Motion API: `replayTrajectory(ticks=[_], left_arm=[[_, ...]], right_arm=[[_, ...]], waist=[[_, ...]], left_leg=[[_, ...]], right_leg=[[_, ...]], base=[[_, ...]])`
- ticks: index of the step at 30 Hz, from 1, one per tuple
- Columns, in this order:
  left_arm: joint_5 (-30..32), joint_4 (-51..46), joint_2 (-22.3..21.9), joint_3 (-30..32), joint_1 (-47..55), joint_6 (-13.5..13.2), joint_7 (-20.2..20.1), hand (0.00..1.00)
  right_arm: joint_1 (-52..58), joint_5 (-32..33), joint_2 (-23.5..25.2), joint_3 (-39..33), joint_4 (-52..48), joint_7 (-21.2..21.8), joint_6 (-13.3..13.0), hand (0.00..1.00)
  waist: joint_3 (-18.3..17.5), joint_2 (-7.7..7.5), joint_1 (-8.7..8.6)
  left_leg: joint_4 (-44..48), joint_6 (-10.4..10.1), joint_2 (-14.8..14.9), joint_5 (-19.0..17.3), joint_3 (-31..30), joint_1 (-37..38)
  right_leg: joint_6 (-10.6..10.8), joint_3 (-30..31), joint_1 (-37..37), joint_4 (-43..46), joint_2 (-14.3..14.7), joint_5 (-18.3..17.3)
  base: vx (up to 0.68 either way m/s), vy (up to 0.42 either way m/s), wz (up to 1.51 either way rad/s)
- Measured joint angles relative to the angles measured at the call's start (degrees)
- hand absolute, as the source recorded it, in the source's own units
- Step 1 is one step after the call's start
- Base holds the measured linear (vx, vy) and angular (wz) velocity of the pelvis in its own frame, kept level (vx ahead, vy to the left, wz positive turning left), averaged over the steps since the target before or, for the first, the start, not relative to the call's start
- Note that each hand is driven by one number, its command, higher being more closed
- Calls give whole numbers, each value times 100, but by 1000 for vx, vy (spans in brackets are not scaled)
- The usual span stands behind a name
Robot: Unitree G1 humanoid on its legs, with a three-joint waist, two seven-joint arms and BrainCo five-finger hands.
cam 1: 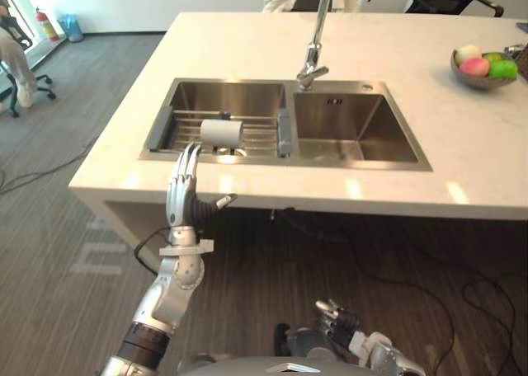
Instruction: Walk over to the sink, pick up the cup, carry it to the dishwasher, place the cup inside the dishwasher, then close the dishwasher door
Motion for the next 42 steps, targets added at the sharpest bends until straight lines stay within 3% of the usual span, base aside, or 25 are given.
replayTrajectory(ticks=[2,3,5,6,7,8,9,12,17,19,20,21,23,25,26,28,29,30,31,32,34,36,42], left_arm=[[-1,-138,156,3,-66,28,-72,0],[-4,-177,317,12,-150,112,-214,0],[-2,-326,524,29,-281,276,-421,0],[-1,-347,579,27,-438,390,-591,0],[-4,-315,621,2,-617,570,-850,0],[-4,-308,690,-8,-640,653,-973,0],[-1,-300,846,-99,-758,855,-1313,0],[70,-175,1233,-534,-999,1230,-1949,0],[210,553,1455,-1246,-1370,1606,-2696,0],[204,819,1435,-1404,-1609,1670,-2914,0],[203,830,1427,-1539,-1780,1659,-3074,0],[204,830,1429,-1622,-1870,1649,-3134,0],[204,964,1439,-1653,-2122,1599,-3245,0],[195,1179,1451,-1641,-2285,1601,-3251,0],[138,1281,1518,-1636,-2398,1606,-3243,0],[0,1313,1723,-1637,-2581,1654,-3243,0],[-37,1320,1803,-1637,-2638,1664,-3247,0],[-90,1360,1925,-1635,-2730,1683,-3254,0],[-135,1469,1941,-1618,-2769,1707,-3258,0],[-135,1526,1910,-1604,-2785,1708,-3272,0],[-130,1587,1879,-1598,-2788,1674,-3344,0],[-126,1611,1886,-1579,-2788,1640,-3359,0],[103,1766,1900,-1558,-2820,1633,-3599,0]], right_arm=[[89,-126,14,16,63,-1,42,0],[94,-195,9,25,180,-16,78,0],[66,-206,-36,99,240,-21,111,0],[64,-221,-82,121,252,-7,118,0],[38,-335,-134,100,280,24,120,0],[9,-404,-146,87,298,12,114,0],[15,-439,-82,108,294,39,118,0],[-92,-441,110,116,436,20,118,0],[-170,-605,190,149,451,21,242,0],[-247,-583,232,152,446,19,242,0],[-264,-524,230,134,439,3,242,0],[-249,-518,213,130,447,-9,243,0],[-284,-339,121,127,415,-45,227,0],[-273,-285,88,126,442,-49,226,0],[-266,-250,99,130,471,-50,228,0],[-274,-257,282,124,462,-36,222,0],[-277,-261,315,126,462,-27,222,0],[-250,-270,345,126,471,-20,222,0],[-206,-271,313,126,472,-21,221,0],[-212,-274,287,131,471,-20,224,0],[-212,-324,130,131,470,-16,232,0],[-209,-347,59,132,473,15,263,0],[-211,-422,69,220,468,22,381,0]], waist=[[5,-66,23],[-27,-85,52],[-65,-113,103],[-89,-113,137],[-126,-42,150],[-150,-91,154],[-239,-244,42],[-290,-510,63],[-332,-501,117],[-373,-499,12],[-385,-630,-104],[-406,-623,-123],[-377,-645,-126],[-395,-673,-154],[-438,-673,-134],[-493,-868,-128],[-486,-914,-152],[-488,-994,-164],[-497,-967,-238],[-487,-921,-274],[-484,-633,-308],[-492,-511,-300],[-513,-507,-316]], left_leg=[[328,6,-8,-526,166,-207],[-114,3,-136,-834,360,-229],[-1501,12,-539,-1024,519,-239],[-2756,-24,-872,-860,495,-257],[-3906,-57,-1178,179,312,-194],[-4168,9,-1301,317,370,-52],[-4606,103,-1572,545,325,97],[-4822,176,-1817,596,332,121],[-5287,162,-1898,647,434,612],[-5466,167,-1985,708,403,653],[-5474,126,-2103,630,310,677],[-5477,147,-2141,600,234,734],[-5466,219,-2130,557,174,1018],[-5325,280,-2031,438,183,1153],[-5239,261,-1967,379,240,1097],[-5132,201,-1924,333,286,925],[-5071,170,-1902,312,275,864],[-4945,91,-1895,256,268,801],[-4924,48,-1844,233,166,823],[-4958,18,-1785,238,155,873],[-5090,-72,-1662,288,200,918],[-5201,-132,-1562,320,278,985],[-5342,-254,-1369,343,381,1073]], right_leg=[[-60,43,560,-423,14,60],[16,122,810,-648,-44,128],[169,296,922,-857,-211,202],[291,399,931,-952,-341,257],[443,484,923,-1015,-429,274],[525,513,938,-1057,-480,276],[582,431,923,-1149,-668,305],[602,316,1002,-1403,-890,308],[653,300,1180,-1360,-940,183],[652,253,941,-887,-1048,-177],[645,183,771,-410,-1213,-481],[673,157,801,-239,-1245,-510],[572,152,273,1347,-1368,-503],[302,126,49,2029,-1486,-371],[159,110,-15,1926,-1494,-531],[237,167,-73,1001,-1514,-556],[307,203,-34,570,-1498,-408],[544,339,81,-154,-1449,209],[944,367,320,-458,-1353,376],[905,325,403,-556,-1299,412],[835,312,442,-781,-1146,479],[779,319,489,-921,-1002,529],[690,324,720,-1500,-757,804]], base=[[295,-5,-13],[365,51,-35],[265,114,-43],[248,203,-44],[248,216,-46],[253,179,-8],[239,152,23],[176,132,20],[61,10,-8],[-30,-23,11],[-7,0,33],[68,-16,19],[77,3,-2],[80,16,-2],[82,-9,-11],[28,-24,-13],[28,-79,-9],[54,-122,4],[60,-136,5],[49,-111,7],[7,-86,-11],[16,-109,-21],[29,-68,-10]])
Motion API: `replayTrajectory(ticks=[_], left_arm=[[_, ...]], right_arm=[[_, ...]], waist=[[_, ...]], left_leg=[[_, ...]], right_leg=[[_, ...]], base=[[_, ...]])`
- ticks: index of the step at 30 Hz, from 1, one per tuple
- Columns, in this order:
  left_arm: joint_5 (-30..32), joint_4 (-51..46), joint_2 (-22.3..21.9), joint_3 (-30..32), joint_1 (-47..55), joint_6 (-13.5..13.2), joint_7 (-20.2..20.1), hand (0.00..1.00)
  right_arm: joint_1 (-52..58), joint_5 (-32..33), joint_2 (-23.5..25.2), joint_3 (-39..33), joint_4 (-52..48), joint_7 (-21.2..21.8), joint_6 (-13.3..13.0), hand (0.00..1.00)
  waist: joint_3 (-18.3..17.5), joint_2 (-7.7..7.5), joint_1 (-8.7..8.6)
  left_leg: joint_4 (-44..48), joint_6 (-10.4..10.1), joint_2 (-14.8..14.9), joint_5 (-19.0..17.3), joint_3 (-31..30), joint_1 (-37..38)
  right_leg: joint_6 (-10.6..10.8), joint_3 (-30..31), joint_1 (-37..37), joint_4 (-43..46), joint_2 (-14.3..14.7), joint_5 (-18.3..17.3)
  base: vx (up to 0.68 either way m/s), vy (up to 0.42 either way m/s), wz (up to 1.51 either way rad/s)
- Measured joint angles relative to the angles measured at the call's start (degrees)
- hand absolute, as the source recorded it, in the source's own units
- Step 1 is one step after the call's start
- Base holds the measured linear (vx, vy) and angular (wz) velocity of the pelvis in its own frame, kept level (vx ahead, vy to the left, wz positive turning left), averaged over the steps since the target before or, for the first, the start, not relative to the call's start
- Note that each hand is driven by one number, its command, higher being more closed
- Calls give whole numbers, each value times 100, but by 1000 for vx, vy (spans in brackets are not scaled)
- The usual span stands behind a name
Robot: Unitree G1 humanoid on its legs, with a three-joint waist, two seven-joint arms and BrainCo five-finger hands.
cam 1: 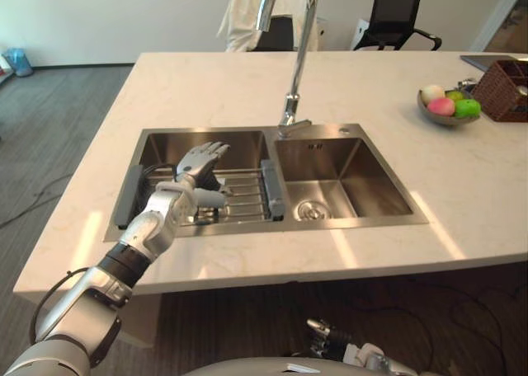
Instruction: Walk over to the sink, pick up the cup, carry it to the dishwasher, place the cup inside the dishwasher, then close the dishwasher door
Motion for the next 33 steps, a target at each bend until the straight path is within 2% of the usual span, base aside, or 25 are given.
replayTrajectory(ticks=[5,11,19,24,33], left_arm=[[239,126,59,2,0,40,-219,0],[466,338,64,2,3,134,-266,0],[574,767,27,-15,144,256,-329,0],[570,905,-10,-16,317,243,-374,0],[570,1133,-20,-15,350,106,-375,0]], right_arm=[[-46,-16,-65,136,-1,43,5,0],[-75,-138,-83,161,-2,131,5,0],[-115,-211,-185,319,-1,131,8,0],[-120,-227,-221,354,3,131,17,0],[-169,-226,-221,415,4,127,105,0]], waist=[[2,20,-40],[12,44,-65],[21,166,-110],[4,229,-116],[2,230,-114]], left_leg=[[-100,0,-25,-2,125,-2],[-103,-1,-25,-27,206,11],[-103,1,-21,-51,239,103],[-110,-1,-20,-50,229,92],[-112,-4,-19,-47,182,90]], right_leg=[[11,76,22,-231,29,103],[-10,90,69,-336,32,130],[16,90,179,-452,32,177],[27,61,217,-548,38,220],[32,-14,275,-556,32,222]], base=[[43,2,-9],[16,2,-2],[-34,-12,-1],[-17,-12,1],[-15,-10,3]])
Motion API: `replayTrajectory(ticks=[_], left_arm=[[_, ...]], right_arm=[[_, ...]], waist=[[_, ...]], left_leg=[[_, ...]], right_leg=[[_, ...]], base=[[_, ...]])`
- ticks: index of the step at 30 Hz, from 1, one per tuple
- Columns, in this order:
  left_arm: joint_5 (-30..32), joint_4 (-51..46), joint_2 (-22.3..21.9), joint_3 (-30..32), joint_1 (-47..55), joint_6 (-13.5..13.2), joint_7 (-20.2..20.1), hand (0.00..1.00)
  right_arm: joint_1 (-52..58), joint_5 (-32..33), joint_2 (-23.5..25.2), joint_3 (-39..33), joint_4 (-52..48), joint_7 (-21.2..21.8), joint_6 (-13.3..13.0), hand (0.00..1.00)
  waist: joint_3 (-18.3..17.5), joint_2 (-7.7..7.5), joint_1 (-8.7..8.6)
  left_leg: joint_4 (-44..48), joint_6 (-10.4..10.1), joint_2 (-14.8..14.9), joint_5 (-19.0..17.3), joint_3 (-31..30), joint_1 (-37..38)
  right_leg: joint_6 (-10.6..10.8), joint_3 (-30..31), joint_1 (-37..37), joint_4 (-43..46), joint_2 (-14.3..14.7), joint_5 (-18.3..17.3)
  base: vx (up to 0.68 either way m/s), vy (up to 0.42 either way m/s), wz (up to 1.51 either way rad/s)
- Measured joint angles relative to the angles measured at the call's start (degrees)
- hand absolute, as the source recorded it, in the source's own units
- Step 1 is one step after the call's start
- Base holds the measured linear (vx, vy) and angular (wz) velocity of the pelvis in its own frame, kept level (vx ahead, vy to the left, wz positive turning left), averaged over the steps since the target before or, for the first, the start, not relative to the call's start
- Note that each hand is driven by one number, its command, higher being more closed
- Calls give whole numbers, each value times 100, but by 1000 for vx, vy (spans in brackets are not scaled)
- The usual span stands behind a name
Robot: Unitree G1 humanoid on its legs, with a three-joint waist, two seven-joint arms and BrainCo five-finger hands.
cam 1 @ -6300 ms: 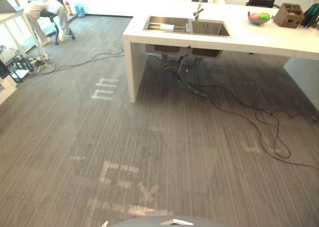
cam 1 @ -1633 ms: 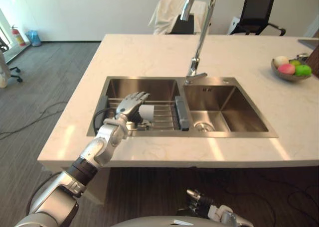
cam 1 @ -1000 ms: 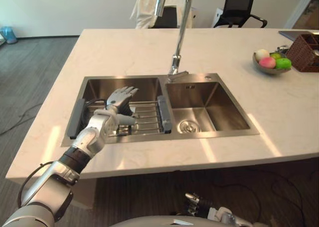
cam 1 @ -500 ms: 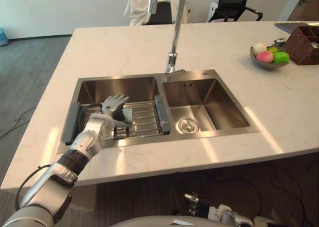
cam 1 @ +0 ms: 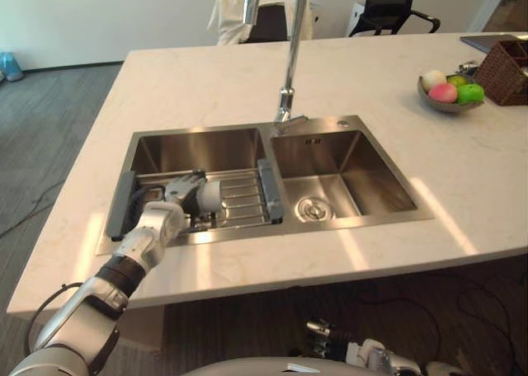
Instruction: Walk over to the sink, pick up the cup, carry it to the dishwasher, place the cup inside the dishwasher, then close the dishwasher door
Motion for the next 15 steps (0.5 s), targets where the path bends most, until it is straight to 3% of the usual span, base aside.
replayTrajectory(ticks=[15], left_arm=[[-248,688,-30,28,-135,-366,-181,0]], right_arm=[[-248,-206,3,120,199,47,153,0]], waist=[[-65,-1,-94]], left_leg=[[-74,-10,0,6,74,30]], right_leg=[[19,29,-59,-43,14,12]], base=[[-13,-5,-1]])
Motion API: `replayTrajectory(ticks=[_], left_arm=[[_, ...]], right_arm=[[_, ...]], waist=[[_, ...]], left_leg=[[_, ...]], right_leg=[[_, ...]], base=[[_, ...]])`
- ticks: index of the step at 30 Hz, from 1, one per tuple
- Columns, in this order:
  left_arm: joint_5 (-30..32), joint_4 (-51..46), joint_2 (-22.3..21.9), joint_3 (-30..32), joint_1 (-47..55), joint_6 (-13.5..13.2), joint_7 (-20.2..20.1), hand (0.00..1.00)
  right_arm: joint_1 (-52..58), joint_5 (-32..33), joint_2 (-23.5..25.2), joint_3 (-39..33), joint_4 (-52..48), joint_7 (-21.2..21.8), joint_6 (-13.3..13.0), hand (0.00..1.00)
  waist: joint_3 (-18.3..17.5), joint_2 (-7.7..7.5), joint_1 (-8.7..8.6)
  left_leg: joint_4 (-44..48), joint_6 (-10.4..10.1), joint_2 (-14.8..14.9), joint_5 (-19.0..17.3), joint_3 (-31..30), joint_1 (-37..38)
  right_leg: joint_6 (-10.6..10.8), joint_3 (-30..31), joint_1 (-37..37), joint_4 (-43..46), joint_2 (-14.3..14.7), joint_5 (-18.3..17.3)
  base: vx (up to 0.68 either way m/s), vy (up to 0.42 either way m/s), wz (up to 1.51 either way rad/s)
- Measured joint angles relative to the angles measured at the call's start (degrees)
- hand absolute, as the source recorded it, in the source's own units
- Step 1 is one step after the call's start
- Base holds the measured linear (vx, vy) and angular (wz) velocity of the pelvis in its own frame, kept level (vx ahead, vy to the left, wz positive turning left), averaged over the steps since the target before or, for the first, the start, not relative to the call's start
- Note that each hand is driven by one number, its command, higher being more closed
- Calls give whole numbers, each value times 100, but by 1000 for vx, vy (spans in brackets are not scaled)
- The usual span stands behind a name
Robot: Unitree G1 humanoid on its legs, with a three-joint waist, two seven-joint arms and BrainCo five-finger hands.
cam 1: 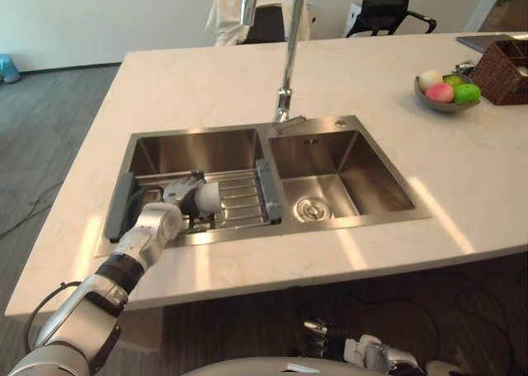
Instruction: Walk over to the sink, pick up the cup, carry it to the dishwasher, place the cup inside the dishwasher, then close the dishwasher door
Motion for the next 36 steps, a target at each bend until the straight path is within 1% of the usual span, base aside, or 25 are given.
replayTrajectory(ticks=[3,5,11,12,18,22,23,25,28,29,31,36], left_arm=[[-3,159,-64,90,7,-129,-62,0],[-4,240,-116,169,7,-162,-64,0],[-110,496,-164,220,-6,-161,-64,0],[-110,575,-200,258,-17,-164,-65,100],[-236,717,-236,418,-66,-190,-169,100],[-347,827,-265,418,-113,-407,-209,100],[-357,834,-262,418,-113,-424,-209,100],[-496,895,-261,423,-79,-561,-40,100],[-561,924,-258,448,-16,-662,121,100],[-574,921,-258,484,32,-750,211,100],[-575,927,-251,504,46,-849,241,100],[-618,907,-226,536,109,-1109,518,100]], right_arm=[[-5,-29,1,-7,6,32,9,0],[-5,-31,2,-10,8,33,13,0],[-12,-177,1,-23,8,95,15,0],[-14,-213,3,-25,7,106,15,0],[-13,-260,1,-95,13,226,33,0],[-24,-379,0,-216,13,307,84,0],[-25,-400,0,-224,13,317,84,0],[-25,-428,-1,-243,13,328,83,0],[-25,-434,-1,-245,13,332,81,0],[-25,-434,-3,-245,13,337,79,0],[-25,-435,-3,-245,13,344,72,0],[-23,-456,-14,-246,23,433,11,0]], waist=[[0,0,-29],[-2,-2,-45],[9,-19,-44],[4,-21,-54],[4,-13,-60],[5,-15,-60],[5,-12,-61],[8,-12,-59],[10,-8,-61],[12,-6,-59],[17,2,-61],[36,46,-63]], left_leg=[[-29,-3,0,-2,44,85],[-27,-4,1,-4,53,92],[-25,-13,8,-21,147,162],[-23,-13,8,-28,151,166],[-22,-25,11,-53,157,165],[-22,-27,9,-64,170,173],[-21,-26,9,-64,171,174],[-16,-26,9,-66,172,175],[-13,-26,9,-66,171,176],[-13,-26,10,-66,169,176],[-13,-24,10,-68,161,176],[-14,-22,10,-75,138,175]], right_leg=[[1,12,68,-3,6,1],[7,18,67,-3,6,6],[9,127,60,-4,27,15],[9,136,60,-4,29,15],[16,145,50,-4,39,8],[18,145,50,-4,39,7],[18,145,50,-4,39,7],[18,144,53,-4,39,7],[18,143,56,-4,39,6],[19,141,56,-4,39,5],[20,138,57,-4,38,2],[31,121,66,-3,37,-16]], base=[[-10,-7,-6],[-41,-12,-3],[-47,-15,-9],[-32,-18,-6],[-4,-3,-1],[0,0,0],[0,0,0],[-19,-11,0],[-37,-22,0],[0,0,0],[0,0,0],[0,0,1]])
